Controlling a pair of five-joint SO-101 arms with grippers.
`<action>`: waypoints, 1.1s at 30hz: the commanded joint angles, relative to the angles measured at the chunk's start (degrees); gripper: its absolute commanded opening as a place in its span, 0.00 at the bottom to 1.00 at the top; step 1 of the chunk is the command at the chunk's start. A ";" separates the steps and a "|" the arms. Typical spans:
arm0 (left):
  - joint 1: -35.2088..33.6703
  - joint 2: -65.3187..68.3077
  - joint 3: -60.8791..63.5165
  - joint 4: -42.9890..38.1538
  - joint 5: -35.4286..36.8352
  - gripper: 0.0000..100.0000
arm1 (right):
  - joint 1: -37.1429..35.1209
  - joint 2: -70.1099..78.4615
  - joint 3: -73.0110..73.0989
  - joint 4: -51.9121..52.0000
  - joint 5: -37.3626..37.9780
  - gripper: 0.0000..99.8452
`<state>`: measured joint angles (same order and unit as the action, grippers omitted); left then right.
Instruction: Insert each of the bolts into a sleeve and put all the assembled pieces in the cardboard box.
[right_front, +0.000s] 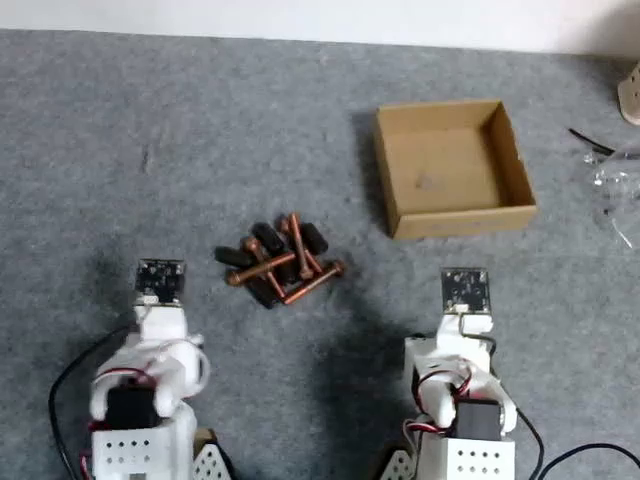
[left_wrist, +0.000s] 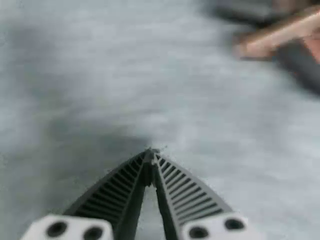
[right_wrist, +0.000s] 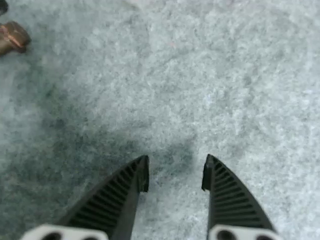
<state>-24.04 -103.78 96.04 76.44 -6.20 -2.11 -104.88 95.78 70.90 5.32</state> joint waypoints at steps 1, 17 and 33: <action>-1.19 -0.48 1.10 -0.44 -0.70 0.01 | -0.48 -0.13 7.87 0.22 -0.53 0.17; -6.64 -0.66 -11.82 -28.22 -19.69 0.01 | -0.48 -0.13 7.87 0.22 -0.53 0.17; -1.01 22.81 -57.01 -21.71 -19.43 0.01 | -0.48 -0.22 7.87 0.22 -0.53 0.17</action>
<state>-26.15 -94.11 45.58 54.46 -26.24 -2.29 -104.88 95.78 70.90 5.32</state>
